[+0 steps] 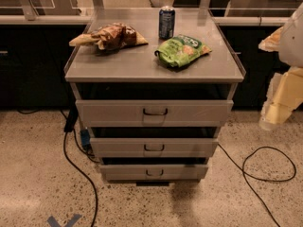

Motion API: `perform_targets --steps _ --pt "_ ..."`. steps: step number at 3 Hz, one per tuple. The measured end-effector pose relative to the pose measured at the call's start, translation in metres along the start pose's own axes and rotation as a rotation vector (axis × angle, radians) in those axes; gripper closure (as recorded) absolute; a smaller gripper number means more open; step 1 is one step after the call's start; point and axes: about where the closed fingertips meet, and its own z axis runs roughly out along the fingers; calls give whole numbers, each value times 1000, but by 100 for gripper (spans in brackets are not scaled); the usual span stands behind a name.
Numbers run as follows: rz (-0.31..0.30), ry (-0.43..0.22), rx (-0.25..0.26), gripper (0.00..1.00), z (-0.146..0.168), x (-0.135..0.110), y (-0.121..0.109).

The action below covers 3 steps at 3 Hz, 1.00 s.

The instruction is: Open middle drawer

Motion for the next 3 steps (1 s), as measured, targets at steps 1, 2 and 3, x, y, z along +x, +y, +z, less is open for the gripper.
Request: perform_targets --steps 1,2,3 --pt "3 -7 10 0 2 0 0" --pt "19 -32 5 0 22 8 4" --pt "35 -56 -14 0 55 13 13"
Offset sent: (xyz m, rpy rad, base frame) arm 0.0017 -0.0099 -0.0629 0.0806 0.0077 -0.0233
